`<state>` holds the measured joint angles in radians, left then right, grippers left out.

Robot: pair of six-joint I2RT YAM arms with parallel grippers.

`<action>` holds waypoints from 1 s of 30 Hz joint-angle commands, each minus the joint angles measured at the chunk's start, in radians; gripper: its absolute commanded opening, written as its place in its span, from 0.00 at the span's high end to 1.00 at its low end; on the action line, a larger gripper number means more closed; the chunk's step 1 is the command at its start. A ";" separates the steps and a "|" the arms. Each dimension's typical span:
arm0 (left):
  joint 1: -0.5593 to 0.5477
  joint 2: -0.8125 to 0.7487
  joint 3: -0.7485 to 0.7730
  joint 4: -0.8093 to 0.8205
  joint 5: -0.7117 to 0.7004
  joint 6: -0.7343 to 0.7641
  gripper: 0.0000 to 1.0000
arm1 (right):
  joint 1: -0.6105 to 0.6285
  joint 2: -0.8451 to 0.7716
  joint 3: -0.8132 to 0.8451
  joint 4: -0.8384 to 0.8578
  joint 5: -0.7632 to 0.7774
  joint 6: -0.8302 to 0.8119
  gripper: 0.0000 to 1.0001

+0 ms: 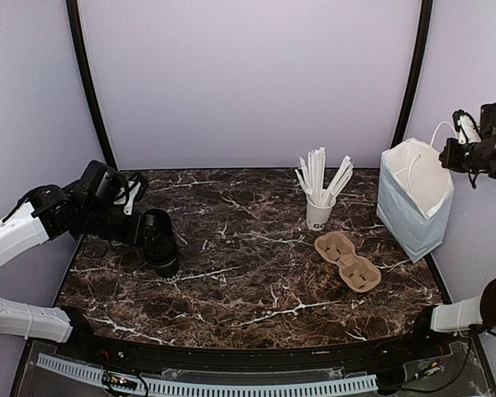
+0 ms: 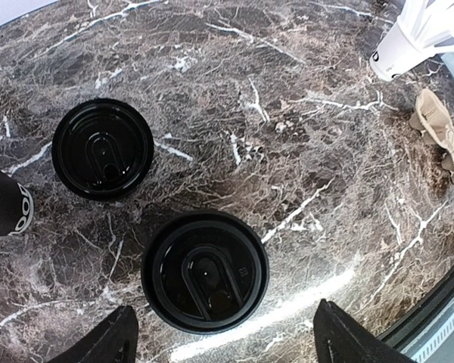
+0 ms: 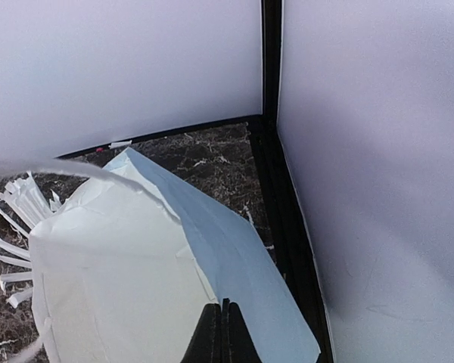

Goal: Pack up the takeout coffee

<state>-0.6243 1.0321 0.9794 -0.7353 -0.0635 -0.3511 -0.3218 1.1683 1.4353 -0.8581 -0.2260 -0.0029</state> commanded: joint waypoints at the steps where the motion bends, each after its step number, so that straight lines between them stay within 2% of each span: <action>1: 0.006 -0.028 0.040 -0.029 0.014 0.018 0.17 | -0.004 -0.029 0.072 0.018 -0.045 -0.028 1.00; 4: 0.006 -0.040 0.048 -0.024 0.019 0.019 0.17 | -0.004 -0.055 0.109 0.012 -0.137 -0.082 1.00; 10: 0.004 -0.070 0.076 0.035 0.155 0.051 0.22 | -0.005 -0.099 0.122 0.002 -0.099 -0.123 1.00; 15: 0.003 -0.075 0.124 0.054 0.178 0.065 0.25 | -0.005 -0.141 0.137 -0.011 -0.111 -0.171 1.00; 19: 0.003 -0.069 0.134 0.064 0.164 0.073 0.26 | -0.005 -0.191 0.177 -0.038 -0.319 -0.235 1.00; 24: 0.003 -0.055 0.137 0.070 0.162 0.079 0.26 | -0.004 -0.206 0.255 -0.164 -0.646 -0.341 1.00; 30: 0.003 -0.058 0.143 0.072 0.139 0.089 0.26 | -0.003 -0.199 0.275 -0.173 -0.945 -0.310 1.00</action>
<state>-0.6247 0.9817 1.0943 -0.6800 0.0879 -0.2810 -0.3222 0.9546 1.6966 -1.0168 -0.8890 -0.3099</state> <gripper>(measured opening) 0.744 0.010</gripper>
